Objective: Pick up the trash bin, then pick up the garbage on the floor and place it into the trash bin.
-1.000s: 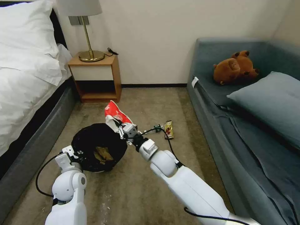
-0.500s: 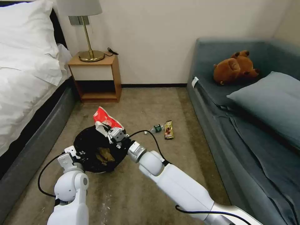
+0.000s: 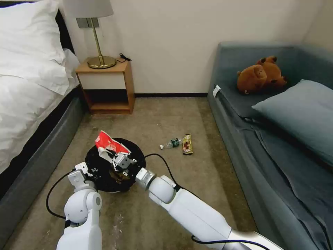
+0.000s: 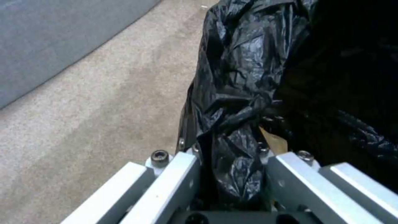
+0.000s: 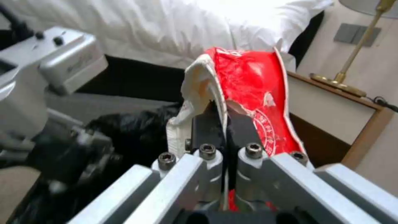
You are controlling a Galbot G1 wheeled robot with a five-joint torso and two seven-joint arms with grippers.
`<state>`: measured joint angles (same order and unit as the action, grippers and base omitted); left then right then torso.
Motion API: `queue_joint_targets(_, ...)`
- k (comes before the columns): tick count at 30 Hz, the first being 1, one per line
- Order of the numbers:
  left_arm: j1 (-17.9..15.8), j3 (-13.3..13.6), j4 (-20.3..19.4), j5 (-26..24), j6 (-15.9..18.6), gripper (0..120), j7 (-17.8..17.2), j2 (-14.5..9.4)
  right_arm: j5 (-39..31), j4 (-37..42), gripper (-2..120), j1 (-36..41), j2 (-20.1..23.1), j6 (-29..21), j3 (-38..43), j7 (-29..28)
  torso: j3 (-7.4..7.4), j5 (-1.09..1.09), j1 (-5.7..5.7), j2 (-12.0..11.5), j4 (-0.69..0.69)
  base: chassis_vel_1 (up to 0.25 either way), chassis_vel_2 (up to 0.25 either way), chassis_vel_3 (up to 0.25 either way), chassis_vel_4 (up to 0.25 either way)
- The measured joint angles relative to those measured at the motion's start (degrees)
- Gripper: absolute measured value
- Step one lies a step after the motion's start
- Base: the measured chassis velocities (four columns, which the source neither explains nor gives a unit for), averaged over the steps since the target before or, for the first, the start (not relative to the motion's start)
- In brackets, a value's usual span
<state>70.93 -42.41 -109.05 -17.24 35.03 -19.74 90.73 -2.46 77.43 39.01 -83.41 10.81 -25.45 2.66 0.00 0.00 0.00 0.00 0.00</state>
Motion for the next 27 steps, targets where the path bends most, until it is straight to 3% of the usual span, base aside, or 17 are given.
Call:
queue_joint_targets(3,-0.2,0.0,0.0,0.0,0.0,2,0.0,0.1,0.5,0.0,2,0.6,0.0,-0.2,0.1,0.0,0.0,0.01,0.0,0.0,0.0,0.0,0.0,0.0,0.0)
queue_joint_targets(12,-0.1,0.1,0.1,0.1,-0.1,2,0.0,0.3,0.8,1.7,32,1.4,1.0,-1.5,0.8,0.8,0.0,0.0,0.0,0.0,0.0,0.0,0.0,0.0,0.0)
queue_joint_targets(14,-0.2,0.3,0.2,0.3,-0.1,2,0.0,0.5,0.9,1.9,44,1.7,1.0,-1.7,0.9,1.4,0.0,0.01,0.0,0.0,0.0,0.0,0.0,0.0,0.0)
queue_joint_targets(17,-0.2,0.3,0.2,0.3,-0.1,2,0.0,0.5,1.1,2.0,50,1.8,1.0,-1.7,1.1,2.0,0.0,0.01,0.0,0.0,0.0,0.0,0.0,0.0,0.0)
queue_joint_targets(19,-0.3,0.3,0.4,0.4,-0.1,2,0.0,0.6,1.2,2.2,64,1.9,1.2,-1.8,1.2,2.6,0.0,0.01,0.0,0.0,0.0,0.0,0.0,0.0,0.0)
queue_joint_targets(23,-0.3,0.4,0.4,0.6,-0.1,2,0.0,0.6,1.1,2.2,74,1.7,1.3,-2.2,1.2,2.8,0.0,0.01,0.0,0.0,0.0,0.0,0.0,0.0,0.0)
queue_joint_targets(25,-0.3,0.7,0.4,0.8,-0.2,2,0.0,0.7,0.2,2.2,79,1.0,1.6,-2.9,1.1,3.4,0.0,0.01,0.0,0.0,0.0,0.0,0.0,0.0,0.0)
queue_joint_targets(27,-0.1,1.1,0.4,1.1,-0.2,2,0.0,0.8,-4.5,2.2,92,-1.7,2.8,-6.1,-0.7,3.8,0.0,0.0,0.0,0.0,0.0,0.0,0.0,0.0,0.0)
